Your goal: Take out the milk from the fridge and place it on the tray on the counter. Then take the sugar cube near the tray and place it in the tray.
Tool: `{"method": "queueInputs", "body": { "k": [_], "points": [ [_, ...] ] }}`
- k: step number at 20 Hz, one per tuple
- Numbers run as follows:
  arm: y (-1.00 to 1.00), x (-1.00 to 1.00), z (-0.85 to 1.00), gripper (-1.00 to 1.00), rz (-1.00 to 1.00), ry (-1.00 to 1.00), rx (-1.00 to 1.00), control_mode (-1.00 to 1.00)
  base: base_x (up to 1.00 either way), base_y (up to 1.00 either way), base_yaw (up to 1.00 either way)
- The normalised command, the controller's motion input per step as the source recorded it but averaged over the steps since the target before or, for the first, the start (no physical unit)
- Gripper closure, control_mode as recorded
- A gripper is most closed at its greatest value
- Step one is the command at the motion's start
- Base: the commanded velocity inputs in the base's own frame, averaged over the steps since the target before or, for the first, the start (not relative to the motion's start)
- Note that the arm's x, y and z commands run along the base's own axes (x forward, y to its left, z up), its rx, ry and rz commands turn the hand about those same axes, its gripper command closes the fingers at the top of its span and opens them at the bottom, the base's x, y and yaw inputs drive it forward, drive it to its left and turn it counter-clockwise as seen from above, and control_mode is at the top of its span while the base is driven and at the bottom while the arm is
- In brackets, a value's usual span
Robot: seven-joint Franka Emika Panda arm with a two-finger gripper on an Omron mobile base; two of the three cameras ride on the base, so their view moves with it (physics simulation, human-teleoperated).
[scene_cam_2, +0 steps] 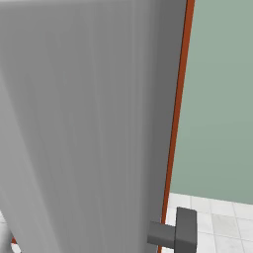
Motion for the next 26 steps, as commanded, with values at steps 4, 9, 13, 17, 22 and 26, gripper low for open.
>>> {"method": "queueInputs", "body": {
  "k": [4, 9, 13, 17, 22, 26],
  "points": [
    [0.31, 0.45, -0.03, -1.00, -0.09, -0.02, 0.00, -1.00, 0.00, 0.00, 0.00],
    [0.02, 0.34, 0.00, -1.00, -0.02, -0.01, 0.00, -1.00, 0.00, 0.00, 0.00],
    [-0.01, 0.40, 0.00, -1.00, 0.00, 0.00, 0.00, -1.00, 0.00, 0.00, 0.00],
    [-0.03, 0.28, -0.09, -1.00, 0.03, -0.01, 0.00, -1.00, 0.00, 0.00, 0.00],
    [-0.05, 0.11, -0.26, -1.00, 0.12, -0.12, 0.00, -1.00, 0.00, 0.00, 0.00],
    [0.00, 0.39, -0.21, -1.00, 0.07, -0.07, 0.00, -1.00, 0.00, 0.00, 0.00]
  ]
}}
